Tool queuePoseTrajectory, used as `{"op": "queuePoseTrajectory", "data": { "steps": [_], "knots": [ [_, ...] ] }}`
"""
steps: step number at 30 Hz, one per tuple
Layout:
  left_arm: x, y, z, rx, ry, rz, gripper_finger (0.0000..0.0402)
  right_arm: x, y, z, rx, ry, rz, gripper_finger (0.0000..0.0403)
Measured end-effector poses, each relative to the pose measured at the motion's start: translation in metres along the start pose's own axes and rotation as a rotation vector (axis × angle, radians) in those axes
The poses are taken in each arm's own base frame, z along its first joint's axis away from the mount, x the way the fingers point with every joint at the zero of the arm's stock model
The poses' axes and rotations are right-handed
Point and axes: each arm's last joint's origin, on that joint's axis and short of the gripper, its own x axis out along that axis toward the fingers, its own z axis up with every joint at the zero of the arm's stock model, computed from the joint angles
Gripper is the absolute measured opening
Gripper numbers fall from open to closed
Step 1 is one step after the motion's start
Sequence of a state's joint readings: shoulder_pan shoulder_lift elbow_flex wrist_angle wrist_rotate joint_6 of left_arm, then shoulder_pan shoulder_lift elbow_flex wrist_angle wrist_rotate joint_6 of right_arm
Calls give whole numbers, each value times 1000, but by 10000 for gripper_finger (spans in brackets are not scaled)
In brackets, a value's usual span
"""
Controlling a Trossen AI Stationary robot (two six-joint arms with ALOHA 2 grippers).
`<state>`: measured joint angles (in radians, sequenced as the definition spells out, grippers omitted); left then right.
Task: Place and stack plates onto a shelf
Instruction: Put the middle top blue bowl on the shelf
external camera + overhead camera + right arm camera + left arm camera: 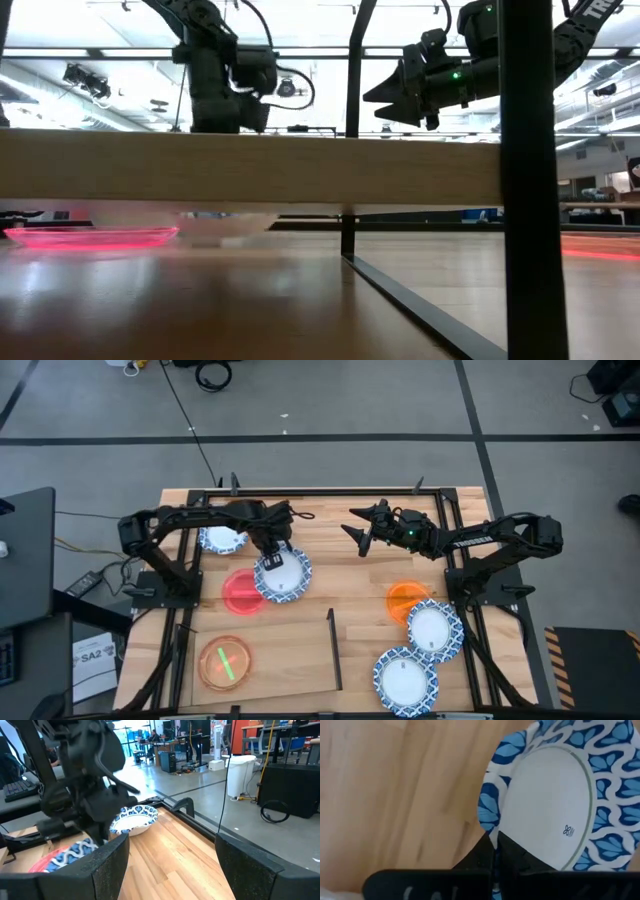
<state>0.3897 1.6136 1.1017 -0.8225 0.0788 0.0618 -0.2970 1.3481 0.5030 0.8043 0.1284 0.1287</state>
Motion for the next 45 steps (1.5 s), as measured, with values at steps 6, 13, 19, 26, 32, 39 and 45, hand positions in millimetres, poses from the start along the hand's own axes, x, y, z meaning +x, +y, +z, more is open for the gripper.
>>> {"op": "queuePoseTrajectory", "data": {
  "steps": [6, 13, 19, 26, 32, 39, 45],
  "knots": [
    [-29, -6, -8, -49, -66, -117, 9, 0, 0, 0, 0, 0, 0, 300],
    [-58, -19, -16, -134, -142, -337, 9, 0, 0, 0, 0, 0, 0, 300],
    [-72, -50, -23, -121, -140, -426, 8, 0, 0, 0, 0, 1, 0, 300],
    [-73, -100, -31, -64, -89, -498, 8, 0, 0, 0, 0, 0, 0, 300],
    [-75, -140, -35, -28, -111, -554, 8, 0, 0, 0, 0, 0, 1, 300],
    [-79, -168, -42, -59, -152, -564, 9, 0, 0, 0, 0, 0, 1, 300],
    [-80, -181, -49, -97, -155, -530, 9, 0, 0, 0, 0, 0, 0, 300]
  ]
}}
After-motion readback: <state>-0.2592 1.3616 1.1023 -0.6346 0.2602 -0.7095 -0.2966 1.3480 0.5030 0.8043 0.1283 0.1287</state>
